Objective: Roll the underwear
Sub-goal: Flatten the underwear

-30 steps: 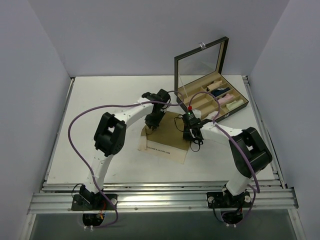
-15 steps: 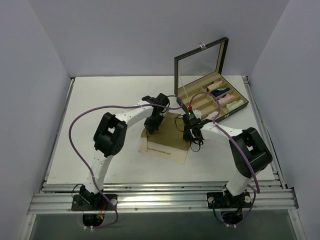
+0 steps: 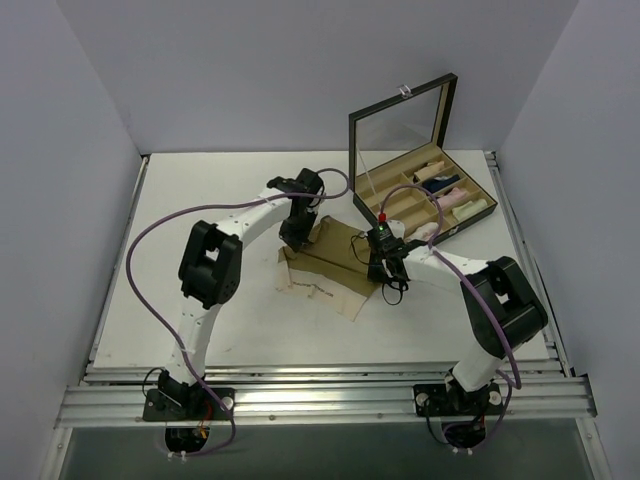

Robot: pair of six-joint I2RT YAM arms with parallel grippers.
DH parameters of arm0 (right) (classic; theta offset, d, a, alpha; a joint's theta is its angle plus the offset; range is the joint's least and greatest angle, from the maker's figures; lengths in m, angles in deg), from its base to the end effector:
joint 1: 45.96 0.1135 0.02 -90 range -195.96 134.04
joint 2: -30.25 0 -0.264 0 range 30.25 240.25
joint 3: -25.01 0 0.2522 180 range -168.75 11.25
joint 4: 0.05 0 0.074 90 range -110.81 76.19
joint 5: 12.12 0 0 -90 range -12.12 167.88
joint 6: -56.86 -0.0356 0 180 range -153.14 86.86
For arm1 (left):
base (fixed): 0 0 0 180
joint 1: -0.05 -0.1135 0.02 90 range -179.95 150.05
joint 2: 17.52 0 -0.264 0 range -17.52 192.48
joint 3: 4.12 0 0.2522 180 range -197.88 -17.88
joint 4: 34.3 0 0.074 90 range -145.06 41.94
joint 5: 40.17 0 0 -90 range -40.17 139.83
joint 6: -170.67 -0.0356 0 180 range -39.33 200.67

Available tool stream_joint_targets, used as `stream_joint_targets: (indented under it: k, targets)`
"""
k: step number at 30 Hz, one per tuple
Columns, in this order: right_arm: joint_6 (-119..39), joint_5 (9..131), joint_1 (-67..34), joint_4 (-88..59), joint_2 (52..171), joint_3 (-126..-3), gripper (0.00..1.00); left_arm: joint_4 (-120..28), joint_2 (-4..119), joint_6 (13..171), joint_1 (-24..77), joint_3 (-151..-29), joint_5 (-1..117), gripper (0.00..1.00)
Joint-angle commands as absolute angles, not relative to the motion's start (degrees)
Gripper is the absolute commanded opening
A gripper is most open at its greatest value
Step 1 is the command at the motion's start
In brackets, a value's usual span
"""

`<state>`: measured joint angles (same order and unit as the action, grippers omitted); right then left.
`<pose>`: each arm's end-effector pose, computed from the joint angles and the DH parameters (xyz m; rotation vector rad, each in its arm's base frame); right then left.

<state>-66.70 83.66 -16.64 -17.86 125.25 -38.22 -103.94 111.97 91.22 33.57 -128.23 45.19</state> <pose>0.2881 0.1577 0.1604 0.1369 2.4612 0.3671 0.3912 -0.2556 0.1878 0.5563 2.8145 -0.0338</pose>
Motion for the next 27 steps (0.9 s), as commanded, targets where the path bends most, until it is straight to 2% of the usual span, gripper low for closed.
stream_joint_targets:
  k: [1, 13, 16, 19, 22, 24, 25, 26, 27]
  targets:
    - [-66.0, 86.2, -17.2, -25.6, 125.1, -36.0, 0.00, -103.3, 108.0, 92.2, 31.9, -130.0, 47.1, 0.02]
    - [-65.2, 86.9, -17.3, -25.5, 126.3, -37.4, 0.00, -103.5, 108.2, 91.7, 31.3, -128.7, 52.0, 0.04]
    - [-65.2, 86.8, -17.4, -25.7, 126.2, -37.6, 0.00, -103.3, 108.0, 91.5, 31.3, -128.3, 52.7, 0.08]
    - [-65.4, 86.8, -17.3, -25.7, 126.0, -37.6, 0.00, -103.3, 107.9, 91.4, 31.3, -127.9, 53.2, 0.03]
    - [-65.6, 86.6, -17.3, -25.6, 125.8, -37.4, 0.00, -102.4, 107.4, 91.5, 31.4, -127.2, 54.6, 0.02]
    - [-65.6, 86.6, -17.3, -25.4, 125.6, -37.3, 0.00, -102.8, 107.7, 91.5, 31.4, -127.6, 55.3, 0.12]
    - [-65.7, 86.6, -17.3, -25.4, 125.5, -37.3, 0.00, -103.2, 108.0, 91.5, 31.4, -127.8, 55.5, 0.14]
    - [-65.6, 86.7, -17.3, -25.4, 125.6, -37.4, 0.00, -103.7, 108.2, 91.5, 31.3, -128.0, 55.4, 0.13]
    - [-65.6, 86.6, -17.3, -25.4, 125.6, -37.4, 0.00, -103.7, 108.3, 91.5, 31.4, -127.9, 55.4, 0.03]
